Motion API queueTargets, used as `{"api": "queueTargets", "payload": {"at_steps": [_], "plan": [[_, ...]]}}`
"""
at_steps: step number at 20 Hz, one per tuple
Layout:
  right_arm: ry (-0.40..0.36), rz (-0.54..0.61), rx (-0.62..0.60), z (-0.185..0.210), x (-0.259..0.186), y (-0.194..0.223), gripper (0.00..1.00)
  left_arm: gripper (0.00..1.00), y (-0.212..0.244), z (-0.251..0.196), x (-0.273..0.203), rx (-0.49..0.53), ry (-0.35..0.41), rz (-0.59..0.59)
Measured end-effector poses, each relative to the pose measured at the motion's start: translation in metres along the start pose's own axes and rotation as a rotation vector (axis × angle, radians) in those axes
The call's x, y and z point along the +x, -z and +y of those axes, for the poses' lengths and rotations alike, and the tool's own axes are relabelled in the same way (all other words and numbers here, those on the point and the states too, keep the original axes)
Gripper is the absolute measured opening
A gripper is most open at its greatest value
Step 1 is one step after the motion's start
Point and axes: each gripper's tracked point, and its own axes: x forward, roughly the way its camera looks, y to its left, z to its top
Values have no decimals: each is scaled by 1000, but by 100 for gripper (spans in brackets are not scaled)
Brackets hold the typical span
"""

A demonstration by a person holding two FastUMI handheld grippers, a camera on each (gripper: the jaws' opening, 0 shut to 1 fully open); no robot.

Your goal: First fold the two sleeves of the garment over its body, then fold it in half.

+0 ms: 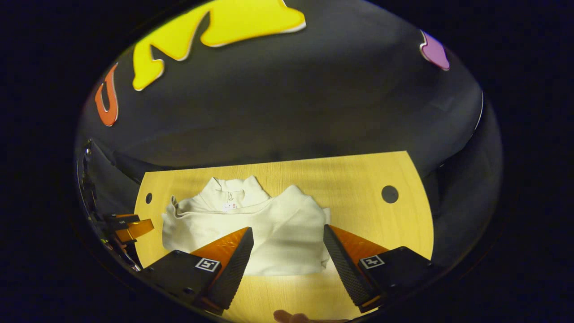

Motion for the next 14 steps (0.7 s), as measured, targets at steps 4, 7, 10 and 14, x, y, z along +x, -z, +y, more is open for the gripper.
{"api": "queueTargets", "payload": {"at_steps": [4,7,10,14], "plan": [[35,-246,-66,3,-111,-9,96,99,-8,5,-92,7,17,-234],[71,-429,-98,1,-188,0,92,99,3,15,-164,16,-2,-418],[96,-566,-128,5,-248,25,96,98,19,29,-221,21,-50,-566],[120,-764,-129,-1,-347,66,95,98,61,32,-292,-15,-77,-711]]}}
